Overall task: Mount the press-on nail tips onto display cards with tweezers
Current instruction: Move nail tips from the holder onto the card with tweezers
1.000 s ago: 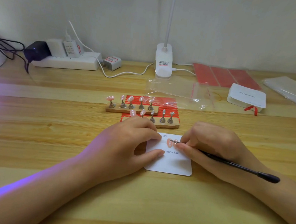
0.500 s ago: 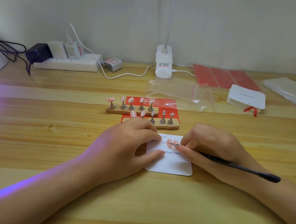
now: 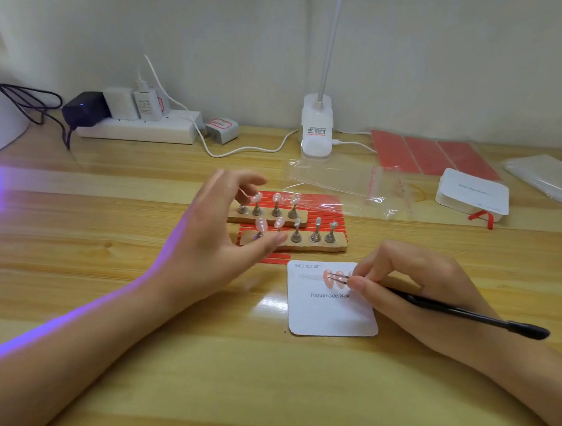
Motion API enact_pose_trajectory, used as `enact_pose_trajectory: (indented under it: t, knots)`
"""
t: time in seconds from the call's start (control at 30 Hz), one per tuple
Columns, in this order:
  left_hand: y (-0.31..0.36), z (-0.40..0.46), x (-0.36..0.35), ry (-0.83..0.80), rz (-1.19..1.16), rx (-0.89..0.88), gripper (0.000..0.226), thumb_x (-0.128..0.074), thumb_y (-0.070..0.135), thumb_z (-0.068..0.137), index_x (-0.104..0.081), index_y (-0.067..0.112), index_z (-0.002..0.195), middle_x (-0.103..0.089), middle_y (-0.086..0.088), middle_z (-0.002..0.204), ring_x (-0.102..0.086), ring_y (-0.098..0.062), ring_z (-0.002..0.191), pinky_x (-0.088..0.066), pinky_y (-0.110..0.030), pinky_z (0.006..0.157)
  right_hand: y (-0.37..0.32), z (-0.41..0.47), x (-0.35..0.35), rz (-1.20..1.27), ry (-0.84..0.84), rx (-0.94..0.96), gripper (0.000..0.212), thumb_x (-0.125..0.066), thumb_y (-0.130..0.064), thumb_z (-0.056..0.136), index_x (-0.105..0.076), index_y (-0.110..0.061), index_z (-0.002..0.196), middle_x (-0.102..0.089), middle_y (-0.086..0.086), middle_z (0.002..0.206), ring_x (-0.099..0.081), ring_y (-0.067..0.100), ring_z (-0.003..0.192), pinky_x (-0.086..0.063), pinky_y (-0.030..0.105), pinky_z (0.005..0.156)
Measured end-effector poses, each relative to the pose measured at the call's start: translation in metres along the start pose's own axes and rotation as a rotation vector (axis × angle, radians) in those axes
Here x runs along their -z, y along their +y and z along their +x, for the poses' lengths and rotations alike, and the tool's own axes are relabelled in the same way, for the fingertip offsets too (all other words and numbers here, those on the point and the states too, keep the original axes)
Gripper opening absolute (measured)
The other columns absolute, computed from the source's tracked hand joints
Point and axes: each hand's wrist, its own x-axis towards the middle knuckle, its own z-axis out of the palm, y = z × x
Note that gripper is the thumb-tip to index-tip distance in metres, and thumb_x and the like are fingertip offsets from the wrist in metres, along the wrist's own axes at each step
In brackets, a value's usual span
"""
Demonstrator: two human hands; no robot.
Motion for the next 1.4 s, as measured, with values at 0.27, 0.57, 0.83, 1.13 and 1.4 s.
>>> enact_pose_trajectory:
  t: [0.27, 0.57, 0.83, 1.13, 1.4]
  knots:
    - [-0.006, 0.002, -0.006, -0.152, -0.201, 0.109, 0.049, -0.071, 0.004, 0.077, -0.051, 0.033, 0.111, -0.064, 0.007, 0.080, -0.054, 0.008, 0.070, -0.036, 0.000, 0.063, -0.002, -0.001, 0.003, 0.074, 0.321, 0.003, 0.013, -0.056, -0.033, 0.079, -0.051, -0.027, 0.069, -0.064, -0.010, 0.090, -0.061, -0.010, 0.077, -0.040, 0.001, 0.071]
    - [-0.006, 0.005, -0.007, -0.164, -0.259, 0.141, 0.044, -0.069, 0.001, 0.079, -0.054, 0.027, 0.110, -0.067, 0.009, 0.079, -0.055, 0.010, 0.067, -0.035, 0.000, 0.061, -0.005, 0.015, -0.006, 0.000, 0.313, 0.125, 0.023, -0.060, -0.029, 0.083, -0.061, -0.010, 0.070, -0.065, 0.003, 0.069, -0.060, 0.014, 0.069, -0.046, 0.022, 0.068]
    - [-0.004, 0.008, -0.007, -0.153, -0.300, 0.209, 0.040, -0.074, 0.008, 0.075, -0.054, 0.033, 0.098, -0.066, 0.014, 0.067, -0.055, 0.008, 0.062, -0.041, -0.027, 0.079, -0.007, 0.048, -0.025, -0.073, 0.362, 0.280, 0.021, -0.072, -0.016, 0.076, -0.062, -0.003, 0.064, -0.066, 0.005, 0.065, -0.062, 0.024, 0.061, -0.047, 0.038, 0.068]
    - [-0.006, 0.007, -0.008, -0.148, -0.286, 0.203, 0.038, -0.076, 0.010, 0.073, -0.055, 0.031, 0.097, -0.069, 0.013, 0.073, -0.061, 0.005, 0.072, -0.045, -0.036, 0.086, -0.002, 0.052, -0.026, -0.188, 0.339, 0.397, 0.018, -0.072, -0.008, 0.070, -0.062, 0.000, 0.058, -0.065, 0.008, 0.058, -0.062, 0.025, 0.052, -0.039, 0.038, 0.062]
    - [-0.008, 0.007, -0.010, -0.152, -0.274, 0.178, 0.039, -0.075, 0.010, 0.075, -0.054, 0.032, 0.099, -0.068, 0.010, 0.073, -0.055, 0.009, 0.064, -0.038, -0.031, 0.079, 0.000, 0.048, -0.027, -0.106, 0.301, 0.277, 0.028, -0.067, -0.023, 0.081, -0.061, -0.002, 0.065, -0.063, 0.009, 0.063, -0.059, 0.030, 0.058, -0.042, 0.039, 0.066]
